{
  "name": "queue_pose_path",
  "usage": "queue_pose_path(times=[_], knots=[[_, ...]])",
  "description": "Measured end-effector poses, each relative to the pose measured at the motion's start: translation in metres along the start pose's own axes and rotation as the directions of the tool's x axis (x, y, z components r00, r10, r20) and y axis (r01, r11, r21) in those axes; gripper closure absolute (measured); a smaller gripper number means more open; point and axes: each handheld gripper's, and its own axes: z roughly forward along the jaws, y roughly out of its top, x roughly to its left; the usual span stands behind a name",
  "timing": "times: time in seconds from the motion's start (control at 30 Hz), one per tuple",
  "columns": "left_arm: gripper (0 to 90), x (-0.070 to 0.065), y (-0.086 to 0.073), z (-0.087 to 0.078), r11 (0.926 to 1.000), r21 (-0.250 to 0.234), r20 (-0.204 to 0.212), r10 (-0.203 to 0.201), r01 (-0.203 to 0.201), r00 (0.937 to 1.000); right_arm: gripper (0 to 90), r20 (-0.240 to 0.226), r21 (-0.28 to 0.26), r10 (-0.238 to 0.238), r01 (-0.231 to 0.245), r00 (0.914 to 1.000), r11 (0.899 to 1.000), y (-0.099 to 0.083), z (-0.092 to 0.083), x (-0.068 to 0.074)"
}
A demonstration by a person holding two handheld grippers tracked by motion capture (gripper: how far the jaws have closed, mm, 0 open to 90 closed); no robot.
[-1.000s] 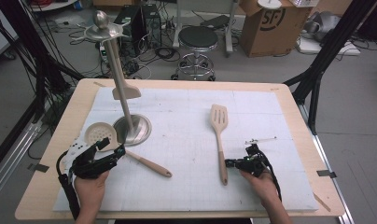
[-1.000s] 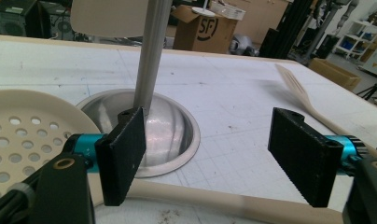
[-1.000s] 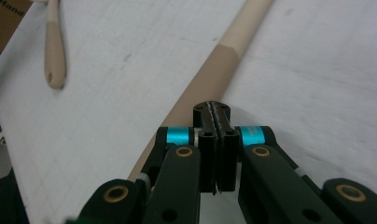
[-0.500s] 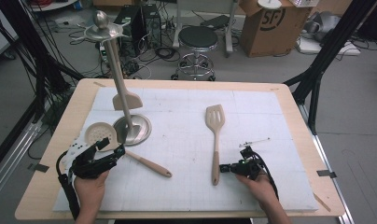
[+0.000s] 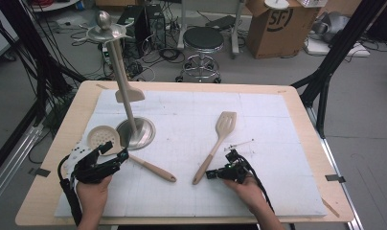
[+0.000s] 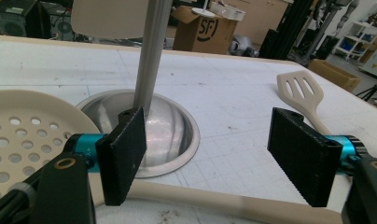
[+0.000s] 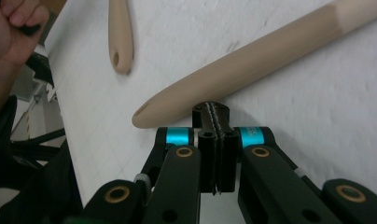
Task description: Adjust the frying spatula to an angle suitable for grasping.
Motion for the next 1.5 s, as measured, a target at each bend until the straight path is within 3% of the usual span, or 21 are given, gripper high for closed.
queue_pose_path(times=[0.73, 0.87, 0.9, 0.97, 1.07, 1.17, 1.23, 1.33, 1.43, 1.5], knots=[[28.6, 0.003, 0.001, -0.001, 1.0, -0.005, -0.006, -0.005, 0.005, 1.0, 90.0, 0.051, -0.02, -0.041, 0.042, 0.9978, 0.999, 0.061, 0.049, 0.004], [28.6, 0.005, 0.0, -0.004, 0.9999, -0.008, -0.011, -0.012, 0.012, 0.9999, 90.0, 0.067, -0.08, -0.034, 0.039, 0.9972, 0.996, 0.065, 0.034, -0.002], [28.7, 0.006, 0.0, -0.004, 0.9999, -0.01, -0.012, -0.011, 0.011, 0.9999, 90.0, 0.088, -0.121, -0.017, 0.028, 0.996, 0.992, 0.067, 0.025, -0.007], [28.6, 0.007, 0.001, -0.005, 0.9997, -0.013, -0.013, -0.019, 0.019, 0.9997, 90.0, 0.086, -0.167, 0.022, -0.007, 0.996, 0.986, 0.07, 0.013, -0.017], [28.6, 0.008, 0.001, -0.005, 0.9997, -0.014, -0.011, -0.021, 0.021, 0.9997, 90.0, 0.148, -0.172, 0.056, -0.03, 0.9874, 0.985, 0.08, 0.0, -0.031], [28.6, 0.008, 0.001, -0.004, 0.9997, -0.011, -0.011, -0.019, 0.019, 0.9998, 90.0, 0.157, -0.196, 0.085, -0.054, 0.9838, 0.979, 0.095, -0.007, -0.042], [28.6, 0.008, 0.001, -0.004, 0.9998, -0.012, -0.01, -0.019, 0.018, 0.9998, 90.0, 0.168, -0.186, 0.088, -0.056, 0.9819, 0.981, 0.103, -0.005, -0.047], [28.6, 0.008, 0.001, -0.004, 0.9998, -0.01, -0.011, -0.018, 0.018, 0.9998, 90.0, 0.198, -0.167, 0.099, -0.066, 0.9751, 0.984, 0.105, -0.002, -0.055], [28.6, 0.009, 0.0, -0.005, 0.9997, -0.01, -0.017, -0.022, 0.022, 0.9996, 90.0, 0.247, -0.122, 0.118, -0.09, 0.9618, 0.988, 0.102, 0.001, -0.065], [28.7, 0.01, 0.0, -0.007, 0.9997, -0.013, -0.024, -0.023, 0.023, 0.9994, 90.0, 0.252, -0.131, 0.108, -0.077, 0.9617, 0.988, 0.099, 0.001, -0.064]])
